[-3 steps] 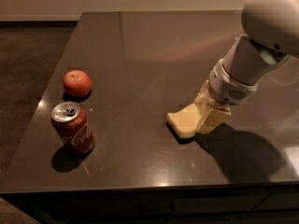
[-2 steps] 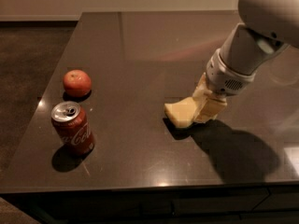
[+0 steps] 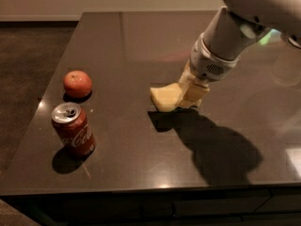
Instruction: Move sponge near apple
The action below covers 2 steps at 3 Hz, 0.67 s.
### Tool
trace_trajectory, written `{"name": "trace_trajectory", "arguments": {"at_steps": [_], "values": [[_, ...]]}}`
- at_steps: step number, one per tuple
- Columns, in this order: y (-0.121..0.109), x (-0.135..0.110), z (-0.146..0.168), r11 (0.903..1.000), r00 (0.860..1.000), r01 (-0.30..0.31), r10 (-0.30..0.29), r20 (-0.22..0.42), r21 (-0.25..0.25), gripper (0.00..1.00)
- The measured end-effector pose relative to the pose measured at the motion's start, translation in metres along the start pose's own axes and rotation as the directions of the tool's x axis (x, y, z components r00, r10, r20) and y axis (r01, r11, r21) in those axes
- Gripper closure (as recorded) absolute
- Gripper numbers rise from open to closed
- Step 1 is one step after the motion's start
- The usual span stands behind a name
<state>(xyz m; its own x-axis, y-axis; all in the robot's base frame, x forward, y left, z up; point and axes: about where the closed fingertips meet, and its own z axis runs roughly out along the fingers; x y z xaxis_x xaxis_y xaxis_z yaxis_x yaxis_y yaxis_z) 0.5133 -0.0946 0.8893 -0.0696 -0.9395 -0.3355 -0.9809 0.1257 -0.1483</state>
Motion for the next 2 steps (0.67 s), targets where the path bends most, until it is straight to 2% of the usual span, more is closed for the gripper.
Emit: {"name": "trace_trajectory", "arguments": {"at_steps": [1, 2], "values": [[-0.007, -0.015, 0.002, 0.9999, 1.000, 0.006, -0.006, 0.013, 0.014, 1.00], [-0.017, -0.047, 0.016, 0.9991, 1.000, 0.018, -0.019, 0.024, 0.038, 1.00]]}}
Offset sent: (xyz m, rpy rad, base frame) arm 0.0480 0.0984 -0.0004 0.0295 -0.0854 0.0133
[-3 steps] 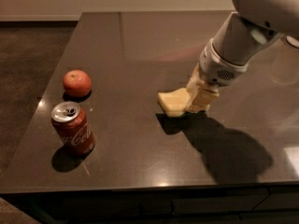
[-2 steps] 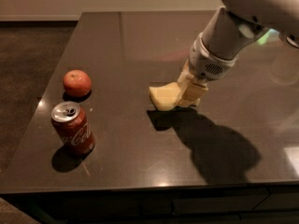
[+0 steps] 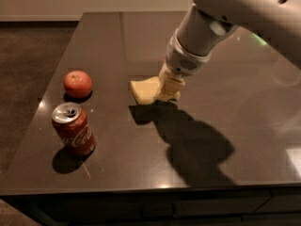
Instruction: Move sponge near apple
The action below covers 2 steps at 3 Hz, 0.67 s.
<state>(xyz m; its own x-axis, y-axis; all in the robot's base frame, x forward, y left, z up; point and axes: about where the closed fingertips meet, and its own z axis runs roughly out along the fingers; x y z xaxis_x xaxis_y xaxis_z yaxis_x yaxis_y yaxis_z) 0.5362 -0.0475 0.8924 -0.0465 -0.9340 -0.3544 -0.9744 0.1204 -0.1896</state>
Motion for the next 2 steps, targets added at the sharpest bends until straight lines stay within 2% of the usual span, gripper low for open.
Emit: {"name": "trace_trajectory", "arguments": {"at_steps": [1, 2], "values": [[-0.005, -0.030, 0.018, 0.9998, 1.000, 0.018, -0.018, 0.007, 0.012, 1.00], [-0.008, -0.050, 0.034, 0.9995, 0.999, 0.031, -0.031, 0.009, 0.011, 1.00]]}}
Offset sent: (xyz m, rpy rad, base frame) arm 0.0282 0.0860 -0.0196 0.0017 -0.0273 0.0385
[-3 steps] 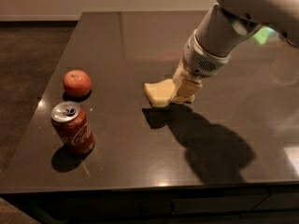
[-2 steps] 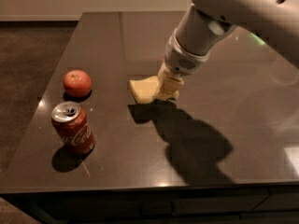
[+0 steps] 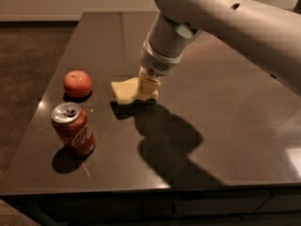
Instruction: Move sponge near apple
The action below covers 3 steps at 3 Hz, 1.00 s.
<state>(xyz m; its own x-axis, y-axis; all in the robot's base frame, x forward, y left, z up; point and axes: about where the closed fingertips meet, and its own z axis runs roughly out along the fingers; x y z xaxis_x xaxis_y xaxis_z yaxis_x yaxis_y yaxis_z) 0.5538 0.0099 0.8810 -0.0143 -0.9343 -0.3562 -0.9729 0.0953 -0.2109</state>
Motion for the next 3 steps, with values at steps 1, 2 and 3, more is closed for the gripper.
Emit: {"name": "trace_trajectory", "arguments": {"at_steps": [1, 2, 3], "values": [[-0.003, -0.016, 0.013, 1.0000, 1.000, 0.009, -0.009, 0.000, -0.001, 1.00], [-0.005, -0.028, 0.022, 0.9999, 1.000, 0.017, -0.017, -0.003, 0.001, 0.83], [-0.007, -0.036, 0.029, 0.9997, 1.000, 0.023, -0.023, -0.004, 0.000, 0.61]]}}
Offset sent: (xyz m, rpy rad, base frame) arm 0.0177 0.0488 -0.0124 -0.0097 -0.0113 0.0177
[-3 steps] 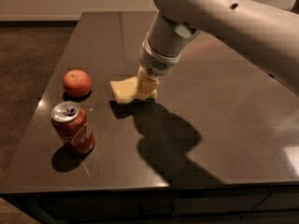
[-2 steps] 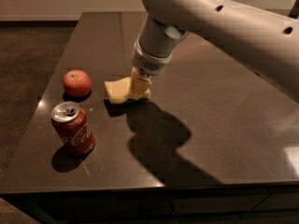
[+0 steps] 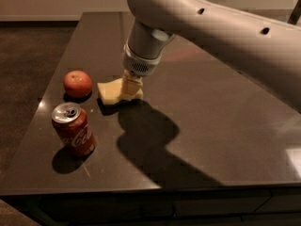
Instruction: Move sponge near apple
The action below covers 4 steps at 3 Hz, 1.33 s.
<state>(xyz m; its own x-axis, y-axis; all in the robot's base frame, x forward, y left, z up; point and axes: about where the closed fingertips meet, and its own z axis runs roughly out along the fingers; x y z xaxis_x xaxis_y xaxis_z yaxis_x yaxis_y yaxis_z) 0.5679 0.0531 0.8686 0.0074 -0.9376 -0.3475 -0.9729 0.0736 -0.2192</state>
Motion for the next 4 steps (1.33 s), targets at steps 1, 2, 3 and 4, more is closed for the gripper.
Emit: {"name": "trace_trajectory", "arguments": {"at_steps": [1, 2, 3, 4], "values": [[-0.0028, -0.0048, 0.0059, 1.0000, 1.000, 0.006, -0.006, -0.002, -0.001, 0.36], [-0.0041, -0.0062, 0.0095, 0.9995, 1.000, 0.024, -0.024, -0.003, 0.019, 0.13], [-0.0035, -0.0068, 0.0096, 0.9995, 1.000, 0.026, -0.026, -0.004, 0.019, 0.00], [-0.0035, -0.0068, 0.0096, 0.9995, 1.000, 0.026, -0.026, -0.004, 0.019, 0.00]]}}
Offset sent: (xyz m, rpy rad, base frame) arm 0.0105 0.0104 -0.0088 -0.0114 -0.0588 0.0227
